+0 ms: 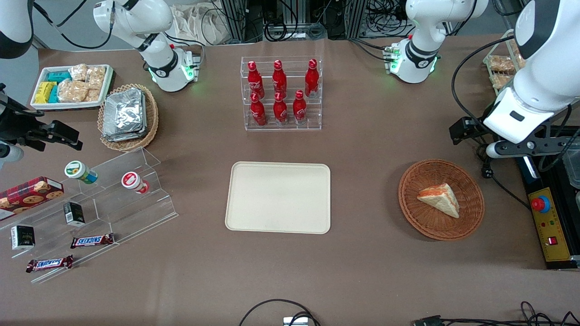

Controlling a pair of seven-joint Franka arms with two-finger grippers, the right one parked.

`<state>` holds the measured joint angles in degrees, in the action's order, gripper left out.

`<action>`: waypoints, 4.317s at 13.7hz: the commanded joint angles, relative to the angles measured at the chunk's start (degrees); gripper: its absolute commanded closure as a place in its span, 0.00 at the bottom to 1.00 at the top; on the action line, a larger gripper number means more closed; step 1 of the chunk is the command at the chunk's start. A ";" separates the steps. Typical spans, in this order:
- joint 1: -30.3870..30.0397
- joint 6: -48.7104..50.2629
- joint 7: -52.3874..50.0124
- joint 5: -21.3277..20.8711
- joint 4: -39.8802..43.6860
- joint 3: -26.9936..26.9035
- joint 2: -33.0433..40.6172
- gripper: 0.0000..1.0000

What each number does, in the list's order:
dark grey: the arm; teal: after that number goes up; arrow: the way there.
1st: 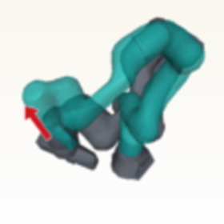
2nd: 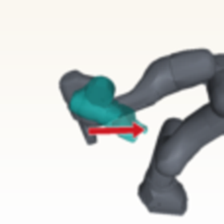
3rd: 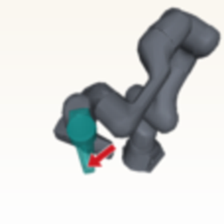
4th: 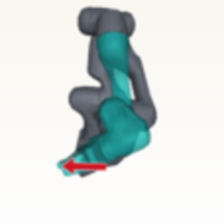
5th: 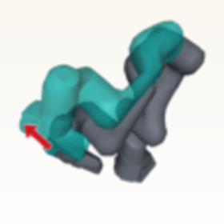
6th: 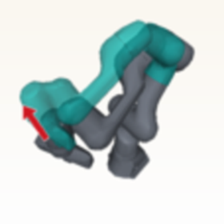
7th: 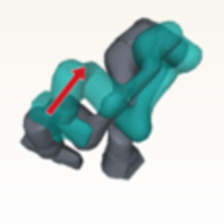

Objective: Place sandwich from basket to tray
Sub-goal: 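Lower the left gripper into the wicker basket over the wrapped sandwich, then close the left gripper on the sandwich's crust edge, then lift the sandwich out of the basket and carry it over the cream tray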

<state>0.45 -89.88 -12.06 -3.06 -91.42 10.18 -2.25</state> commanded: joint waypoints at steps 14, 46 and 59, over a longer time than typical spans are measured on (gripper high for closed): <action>-0.62 -21.96 -44.17 -1.59 -10.94 -2.53 -12.17 0.00; 3.50 -3.04 -4.33 -5.03 7.81 -0.17 -15.51 1.00; 18.36 -14.35 -20.27 -13.38 13.02 11.09 -31.57 0.92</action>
<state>17.09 -102.71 -28.90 -14.17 -80.99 21.35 -29.49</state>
